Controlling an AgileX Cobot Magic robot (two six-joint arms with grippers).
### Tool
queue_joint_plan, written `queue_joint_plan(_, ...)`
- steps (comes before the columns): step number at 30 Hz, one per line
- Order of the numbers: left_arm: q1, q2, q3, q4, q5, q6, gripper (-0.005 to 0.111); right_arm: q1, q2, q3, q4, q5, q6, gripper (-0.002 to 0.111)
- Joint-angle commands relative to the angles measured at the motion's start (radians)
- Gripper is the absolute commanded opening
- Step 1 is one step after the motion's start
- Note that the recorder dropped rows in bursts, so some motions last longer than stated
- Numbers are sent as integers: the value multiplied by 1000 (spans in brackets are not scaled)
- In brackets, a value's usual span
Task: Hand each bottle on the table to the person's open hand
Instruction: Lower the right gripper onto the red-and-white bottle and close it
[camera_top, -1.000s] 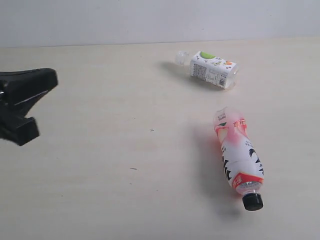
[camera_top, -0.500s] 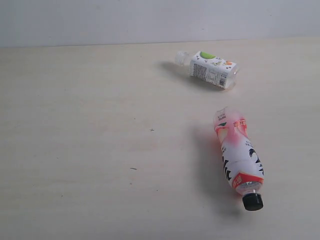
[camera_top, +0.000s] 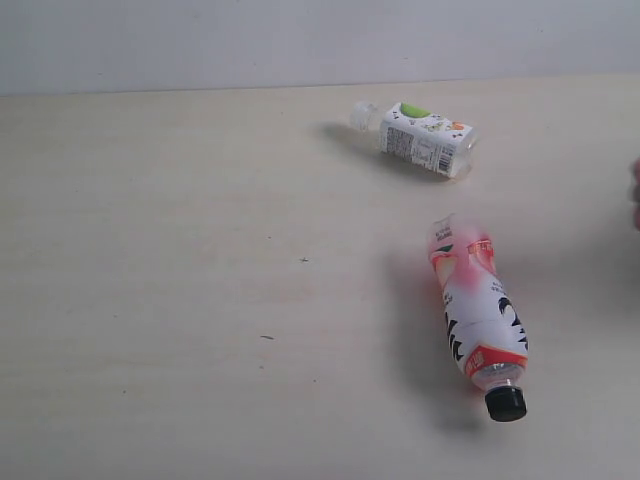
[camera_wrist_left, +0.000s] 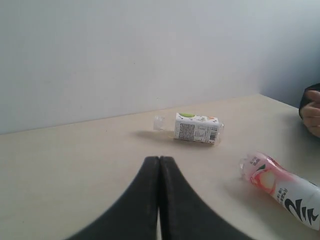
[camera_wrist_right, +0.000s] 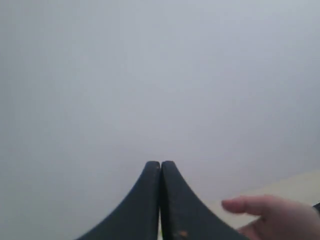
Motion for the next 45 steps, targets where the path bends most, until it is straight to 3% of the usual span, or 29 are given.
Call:
queue_joint_plan(1, 3, -6, 5, 0, -4, 3, 0, -3, -6, -38, 33, -107, 114, 0)
queue_joint_plan(5, 3, -6, 5, 0, -4, 3, 0, -3, 93, -271, 33, 62, 63, 0)
queue_joint_plan(10, 3, -6, 5, 0, -4, 3, 0, -3, 422, -603, 33, 325, -101, 0)
queue_joint_plan(17, 3, -6, 5, 0, -4, 3, 0, -3, 985, -1109, -81, 1103, -152, 0)
queue_joint_plan(21, 3, -6, 5, 0, -4, 3, 0, -3, 1220, -1227, -81, 1382, -269, 0)
queue_joint_plan(25, 3, -6, 5, 0, -4, 3, 0, 23, 1332, -1198, -26, 1382, -271, 0)
queue_joint_plan(34, 3, -6, 5, 0, -4, 3, 0, 257, 1357, -1018, -28, 1287, -187, 0)
queue_joint_plan(39, 3, -6, 5, 0, -4, 3, 0, 270, 1357, -1007, -31, 1258, -185, 0)
queue_joint_plan(45, 3, -6, 5, 0, -4, 3, 0, 270, 1395, -1007, -24, 1238, -185, 15)
